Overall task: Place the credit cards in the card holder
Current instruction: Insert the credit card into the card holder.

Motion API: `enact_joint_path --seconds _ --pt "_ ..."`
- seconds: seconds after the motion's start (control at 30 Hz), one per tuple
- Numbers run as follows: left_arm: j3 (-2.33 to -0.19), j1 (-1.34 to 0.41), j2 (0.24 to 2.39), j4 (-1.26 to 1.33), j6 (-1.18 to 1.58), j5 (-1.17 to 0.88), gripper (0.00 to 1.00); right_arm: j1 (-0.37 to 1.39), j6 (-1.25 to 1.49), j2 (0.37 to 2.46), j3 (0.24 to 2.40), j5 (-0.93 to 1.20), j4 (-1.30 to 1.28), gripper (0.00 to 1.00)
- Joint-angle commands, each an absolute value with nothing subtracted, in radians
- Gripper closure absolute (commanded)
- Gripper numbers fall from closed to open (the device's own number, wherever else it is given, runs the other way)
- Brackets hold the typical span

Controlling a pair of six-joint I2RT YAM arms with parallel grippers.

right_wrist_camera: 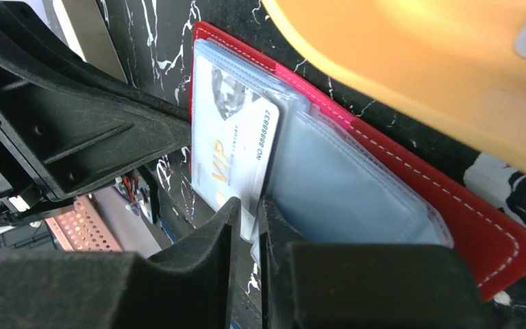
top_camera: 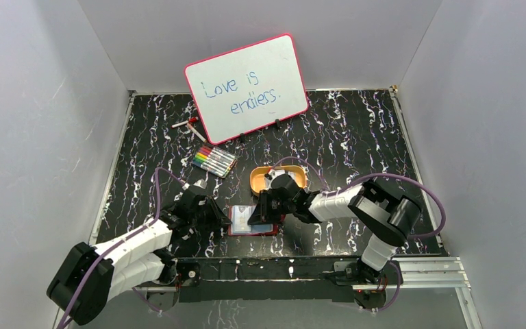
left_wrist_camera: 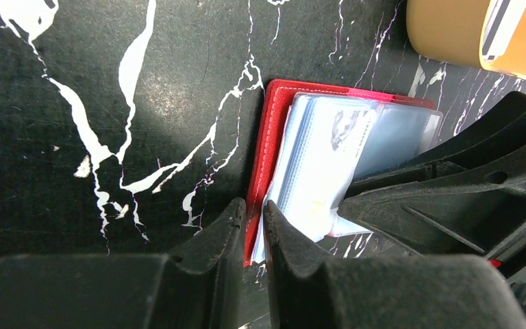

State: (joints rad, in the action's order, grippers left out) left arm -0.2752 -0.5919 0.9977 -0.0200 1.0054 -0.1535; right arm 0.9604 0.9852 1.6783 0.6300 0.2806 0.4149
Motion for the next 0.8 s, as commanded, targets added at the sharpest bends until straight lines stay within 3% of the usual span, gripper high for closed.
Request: enact_joint_path --seconds 0.0,0.27,0.53,0.77 --pt "-0.268 -0.594 0.977 -0.054 1.0 -0.164 0.86 0.969 0.944 1.673 0.673 0.27 0.384 0.73" --pt "-0.344 -0.592 0.874 -0.192 0.972 -0.067 0.81 0.969 0.857 1.53 0.732 0.178 0.128 0.62" --pt "-0.404 -0.592 0.818 -0.241 0.961 -0.037 0.65 0.969 0.743 1.426 0.833 0.088 -0.112 0.56" --pt "-0.404 -0.593 0.802 -0.187 0.96 -0.052 0.63 0.932 0.797 1.333 0.691 0.076 -0.069 0.56"
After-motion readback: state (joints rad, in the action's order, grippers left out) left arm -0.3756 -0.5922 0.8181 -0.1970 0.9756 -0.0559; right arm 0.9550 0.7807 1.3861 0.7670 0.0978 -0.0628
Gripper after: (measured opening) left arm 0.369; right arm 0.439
